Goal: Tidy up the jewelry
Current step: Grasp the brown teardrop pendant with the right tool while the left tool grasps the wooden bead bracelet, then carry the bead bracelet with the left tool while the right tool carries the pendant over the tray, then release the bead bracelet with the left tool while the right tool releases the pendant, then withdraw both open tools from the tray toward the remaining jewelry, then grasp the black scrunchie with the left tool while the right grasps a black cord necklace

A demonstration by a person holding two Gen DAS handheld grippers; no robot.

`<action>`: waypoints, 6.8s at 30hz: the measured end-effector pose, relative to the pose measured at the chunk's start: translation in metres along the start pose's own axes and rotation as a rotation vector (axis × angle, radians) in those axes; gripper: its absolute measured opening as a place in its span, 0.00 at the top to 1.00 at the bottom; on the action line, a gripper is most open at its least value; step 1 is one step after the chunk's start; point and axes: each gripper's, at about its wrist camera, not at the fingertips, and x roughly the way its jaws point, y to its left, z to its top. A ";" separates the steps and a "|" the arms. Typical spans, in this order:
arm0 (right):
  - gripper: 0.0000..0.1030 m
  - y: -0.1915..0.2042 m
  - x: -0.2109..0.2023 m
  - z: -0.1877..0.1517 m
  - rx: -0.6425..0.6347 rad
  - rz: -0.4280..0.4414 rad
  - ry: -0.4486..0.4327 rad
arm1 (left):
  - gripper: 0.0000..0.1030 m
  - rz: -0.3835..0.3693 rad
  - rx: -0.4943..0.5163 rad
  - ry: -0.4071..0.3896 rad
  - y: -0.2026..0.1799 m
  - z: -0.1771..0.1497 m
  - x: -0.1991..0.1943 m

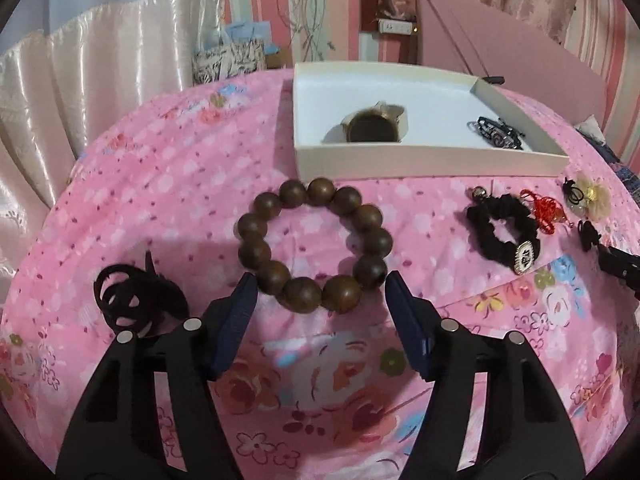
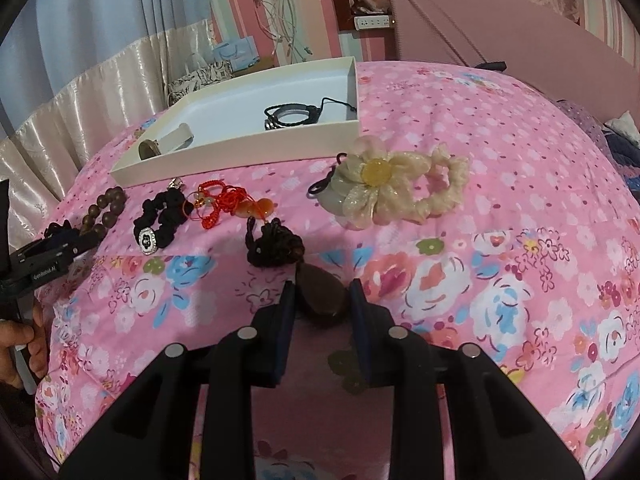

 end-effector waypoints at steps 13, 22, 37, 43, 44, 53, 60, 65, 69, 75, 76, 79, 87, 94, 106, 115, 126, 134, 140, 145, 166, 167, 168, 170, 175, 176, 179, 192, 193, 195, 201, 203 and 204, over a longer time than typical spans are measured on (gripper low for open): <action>0.73 0.000 0.005 0.007 -0.009 0.009 0.011 | 0.22 0.030 0.090 0.035 -0.022 0.016 0.019; 0.73 -0.001 0.006 0.012 -0.013 0.034 -0.005 | 0.83 0.030 0.050 -0.006 -0.016 0.002 0.001; 0.73 0.012 -0.048 0.033 -0.007 0.147 -0.184 | 0.83 -0.090 -0.039 -0.139 -0.001 0.018 -0.052; 0.73 0.016 -0.053 0.041 -0.002 0.156 -0.206 | 0.83 -0.105 -0.044 -0.157 -0.005 0.027 -0.056; 0.73 0.016 -0.054 0.043 -0.001 0.159 -0.210 | 0.83 -0.109 -0.046 -0.162 -0.006 0.031 -0.057; 0.73 0.023 -0.063 0.070 -0.023 0.153 -0.260 | 0.83 -0.139 -0.029 -0.205 -0.023 0.066 -0.062; 0.73 0.029 -0.054 0.095 -0.028 0.157 -0.279 | 0.83 -0.161 -0.004 -0.223 -0.043 0.098 -0.052; 0.73 0.037 -0.038 0.112 -0.035 0.168 -0.272 | 0.83 -0.159 -0.010 -0.221 -0.047 0.119 -0.040; 0.73 0.047 -0.024 0.126 -0.049 0.171 -0.266 | 0.83 -0.156 -0.010 -0.211 -0.043 0.129 -0.028; 0.73 0.057 0.003 0.152 -0.054 0.164 -0.260 | 0.83 -0.131 -0.007 -0.201 -0.037 0.147 -0.003; 0.73 0.058 0.008 0.157 -0.050 0.165 -0.259 | 0.83 -0.133 -0.013 -0.200 -0.035 0.150 0.000; 0.73 0.061 0.022 0.171 -0.046 0.152 -0.254 | 0.83 -0.136 -0.031 -0.196 -0.030 0.161 0.014; 0.73 0.067 0.075 0.194 -0.040 0.114 -0.188 | 0.83 -0.141 -0.087 -0.165 -0.017 0.178 0.062; 0.73 0.078 0.105 0.197 -0.072 0.087 -0.146 | 0.83 -0.106 -0.082 -0.153 -0.013 0.182 0.089; 0.73 0.087 0.144 0.191 -0.125 0.031 -0.004 | 0.83 -0.021 -0.085 -0.074 -0.003 0.173 0.124; 0.71 0.091 0.153 0.185 -0.127 0.035 0.021 | 0.70 0.017 -0.090 -0.030 0.000 0.171 0.132; 0.63 0.088 0.128 0.195 -0.105 0.068 -0.050 | 0.47 -0.033 -0.131 -0.051 0.006 0.171 0.121; 0.62 0.061 0.073 0.216 -0.058 0.085 -0.171 | 0.33 -0.050 -0.111 -0.148 0.004 0.183 0.081; 0.62 0.037 0.018 0.218 -0.047 0.079 -0.262 | 0.33 -0.017 -0.091 -0.201 0.001 0.185 0.044; 0.53 0.008 -0.017 0.182 -0.065 0.030 -0.286 | 0.32 0.001 -0.024 -0.191 -0.005 0.159 0.015; 0.50 -0.008 -0.055 -0.010 0.012 0.020 -0.229 | 0.27 -0.086 -0.048 -0.129 -0.046 -0.027 -0.055; 0.50 -0.008 -0.054 -0.008 0.017 0.036 -0.227 | 0.27 -0.089 -0.045 -0.120 -0.050 -0.026 -0.051; 0.50 -0.008 -0.052 -0.006 0.029 0.054 -0.220 | 0.27 -0.099 -0.046 -0.113 -0.053 -0.025 -0.049; 0.50 -0.008 -0.047 0.000 0.043 0.071 -0.211 | 0.27 -0.099 -0.041 -0.101 -0.062 -0.018 -0.042; 0.52 0.003 -0.033 0.008 0.018 0.065 -0.197 | 0.28 -0.102 -0.050 -0.079 -0.072 0.000 -0.024; 0.52 0.004 -0.032 0.008 0.021 0.069 -0.193 | 0.29 -0.099 -0.048 -0.064 -0.073 0.002 -0.017; 0.52 0.005 -0.027 0.006 0.020 0.074 -0.183 | 0.38 -0.087 -0.040 -0.024 -0.076 0.009 0.001; 0.65 0.021 0.006 0.037 -0.077 0.042 -0.106 | 0.43 -0.088 -0.004 0.065 -0.097 0.024 0.036; 0.68 0.025 0.012 0.038 -0.097 0.048 -0.087 | 0.43 -0.079 0.008 0.069 -0.099 0.026 0.038; 0.68 0.028 0.019 0.039 -0.111 0.044 -0.058 | 0.43 -0.056 0.032 0.073 -0.104 0.026 0.041; 0.68 0.036 0.028 0.045 -0.136 0.070 -0.046 | 0.56 -0.080 0.032 0.057 -0.104 0.026 0.040; 0.68 0.040 0.031 0.047 -0.151 0.072 -0.039 | 0.67 -0.085 0.040 0.049 -0.106 0.026 0.039; 0.68 0.043 0.032 0.048 -0.157 0.071 -0.044 | 0.74 -0.089 0.039 0.045 -0.106 0.025 0.039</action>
